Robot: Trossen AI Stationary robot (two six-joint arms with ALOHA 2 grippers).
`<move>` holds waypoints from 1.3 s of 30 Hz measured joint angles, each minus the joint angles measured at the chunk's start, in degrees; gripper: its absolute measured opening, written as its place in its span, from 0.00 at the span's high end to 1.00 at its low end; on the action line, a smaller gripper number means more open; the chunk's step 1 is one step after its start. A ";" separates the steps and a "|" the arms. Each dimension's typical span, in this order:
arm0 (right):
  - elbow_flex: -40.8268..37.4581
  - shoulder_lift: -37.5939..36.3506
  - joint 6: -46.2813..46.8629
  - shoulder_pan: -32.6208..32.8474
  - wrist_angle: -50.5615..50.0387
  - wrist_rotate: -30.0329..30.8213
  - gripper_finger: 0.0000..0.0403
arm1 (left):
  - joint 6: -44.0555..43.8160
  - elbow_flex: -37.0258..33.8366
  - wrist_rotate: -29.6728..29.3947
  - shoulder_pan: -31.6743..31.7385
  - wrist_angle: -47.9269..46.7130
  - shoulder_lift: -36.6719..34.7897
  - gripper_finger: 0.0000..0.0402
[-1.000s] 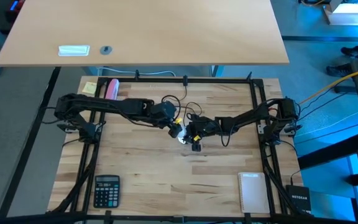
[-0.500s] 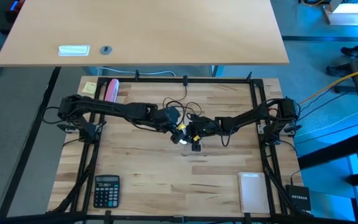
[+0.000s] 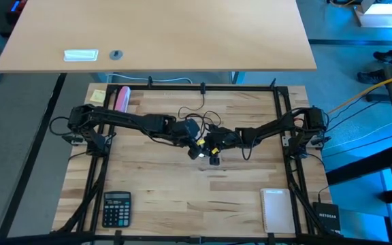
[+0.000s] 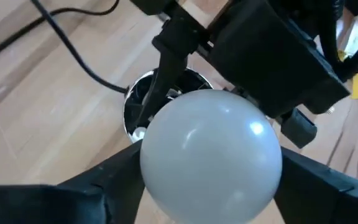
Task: Screw lightbulb
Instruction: Insert the lightbulb into the lamp
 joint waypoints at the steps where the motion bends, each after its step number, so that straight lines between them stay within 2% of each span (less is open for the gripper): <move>1: 0.00 0.00 -0.02 0.00 -0.07 -0.02 0.55 | 1.29 0.00 0.00 0.00 0.05 0.00 0.33; 5: 0.00 0.00 -0.02 -0.03 0.12 -1.28 0.55 | 9.47 0.00 0.11 0.00 -0.07 0.00 0.38; 17: 3.23 0.09 -1.11 -0.04 -2.76 -13.38 0.55 | 46.80 0.07 3.10 -0.61 -0.37 -0.33 0.33; 25: 5.96 0.09 -1.92 0.02 -9.21 -15.19 0.55 | 78.04 0.00 3.05 -0.55 -1.00 -0.15 0.34; 31: 6.13 0.04 0.00 0.06 -10.51 -14.58 0.55 | 105.68 -0.07 1.90 -0.49 -1.10 -0.04 0.34; 35: 6.35 -0.02 0.59 0.09 -11.65 -14.05 0.55 | 109.75 -0.04 1.31 -1.04 -2.10 -0.04 0.34; 39: 6.37 -0.04 1.22 0.09 -11.94 -13.70 0.55 | 107.49 0.00 1.36 -1.07 -2.58 -0.04 0.34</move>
